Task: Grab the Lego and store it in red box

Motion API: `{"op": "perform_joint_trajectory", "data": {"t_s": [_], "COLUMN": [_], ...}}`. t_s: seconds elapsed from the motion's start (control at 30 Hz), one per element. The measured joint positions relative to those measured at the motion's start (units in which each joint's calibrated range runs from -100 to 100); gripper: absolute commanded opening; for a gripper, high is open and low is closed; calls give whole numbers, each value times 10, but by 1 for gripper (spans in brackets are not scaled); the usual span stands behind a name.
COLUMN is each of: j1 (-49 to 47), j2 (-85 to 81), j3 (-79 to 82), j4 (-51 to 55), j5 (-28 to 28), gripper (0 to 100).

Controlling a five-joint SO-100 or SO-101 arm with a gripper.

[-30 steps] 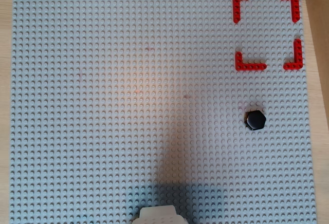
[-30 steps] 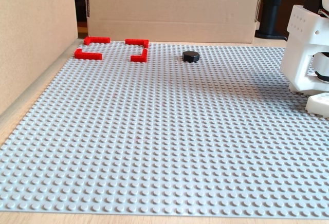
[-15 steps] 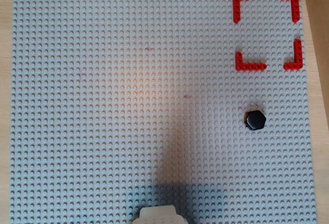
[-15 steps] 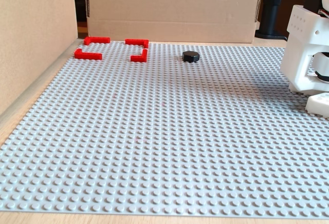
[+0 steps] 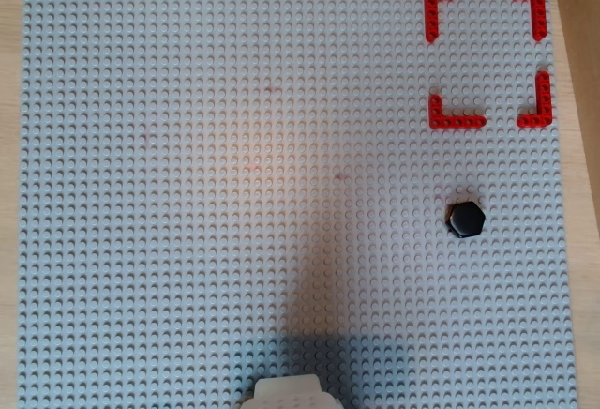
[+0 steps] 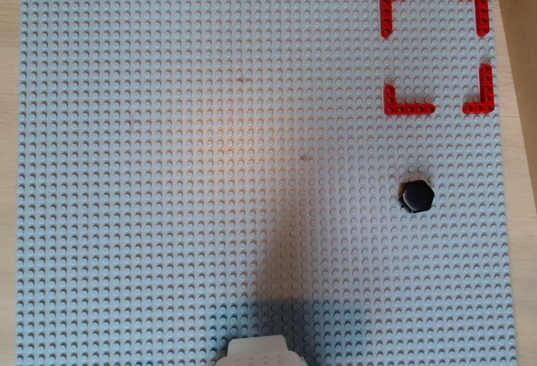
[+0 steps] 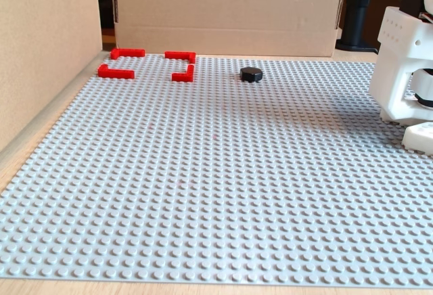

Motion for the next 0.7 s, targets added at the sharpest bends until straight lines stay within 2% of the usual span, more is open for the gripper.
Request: {"op": "perform_joint_trajectory", "data": {"t_s": [0.4, 0.7], "j1": [0, 175], "j2": [181, 256], "j3": [6, 100], "j4": [-125, -246], "j5": [-17, -22], "gripper": [2, 2]}}
